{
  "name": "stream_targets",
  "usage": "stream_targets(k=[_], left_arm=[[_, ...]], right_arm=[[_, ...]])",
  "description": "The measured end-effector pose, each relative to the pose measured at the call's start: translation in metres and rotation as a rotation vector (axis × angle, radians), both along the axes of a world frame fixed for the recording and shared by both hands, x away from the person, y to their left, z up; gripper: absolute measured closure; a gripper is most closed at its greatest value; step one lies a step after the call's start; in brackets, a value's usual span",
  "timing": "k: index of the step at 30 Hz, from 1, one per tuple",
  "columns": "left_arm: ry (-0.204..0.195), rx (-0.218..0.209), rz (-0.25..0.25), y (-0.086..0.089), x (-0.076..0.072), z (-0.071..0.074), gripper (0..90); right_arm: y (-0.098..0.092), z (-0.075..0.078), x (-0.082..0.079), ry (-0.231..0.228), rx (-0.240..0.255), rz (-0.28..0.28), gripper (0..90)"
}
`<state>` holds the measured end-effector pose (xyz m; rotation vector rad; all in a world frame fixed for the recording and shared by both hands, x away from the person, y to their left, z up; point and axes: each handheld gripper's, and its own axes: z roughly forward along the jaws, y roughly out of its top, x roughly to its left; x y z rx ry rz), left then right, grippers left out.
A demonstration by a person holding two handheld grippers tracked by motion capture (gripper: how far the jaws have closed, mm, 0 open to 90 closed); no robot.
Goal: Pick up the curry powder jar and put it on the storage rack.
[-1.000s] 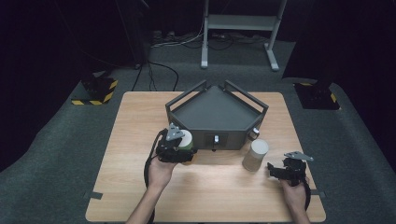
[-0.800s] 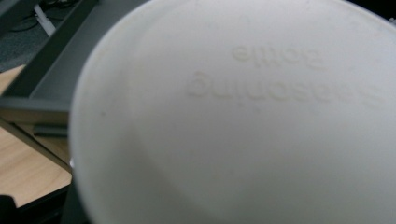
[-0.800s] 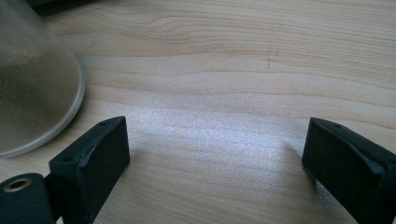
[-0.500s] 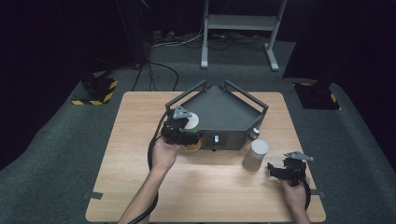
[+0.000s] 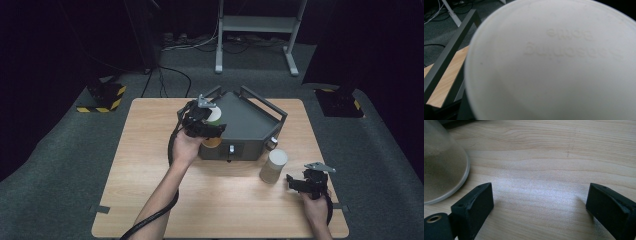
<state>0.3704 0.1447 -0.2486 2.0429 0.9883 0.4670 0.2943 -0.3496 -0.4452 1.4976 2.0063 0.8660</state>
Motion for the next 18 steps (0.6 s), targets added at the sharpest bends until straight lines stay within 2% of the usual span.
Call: stream_targets(k=[7,11,14,18], left_arm=[[0.005,0.005,0.043,-0.010,0.016,0.003,34.3],[0.012,-0.014,0.054,-0.014,0.026,0.002,34.3],[0.010,0.018,0.069,-0.024,0.031,0.002,34.3],[0.015,0.032,0.085,-0.031,0.038,0.000,34.4]], right_arm=[[-0.001,0.000,0.000,0.000,0.003,0.000,6.9],[0.000,0.000,0.000,0.000,0.002,0.001,6.9],[0.000,0.000,0.000,0.001,0.000,0.001,6.8],[-0.001,0.000,0.000,0.001,0.003,0.001,6.8]])
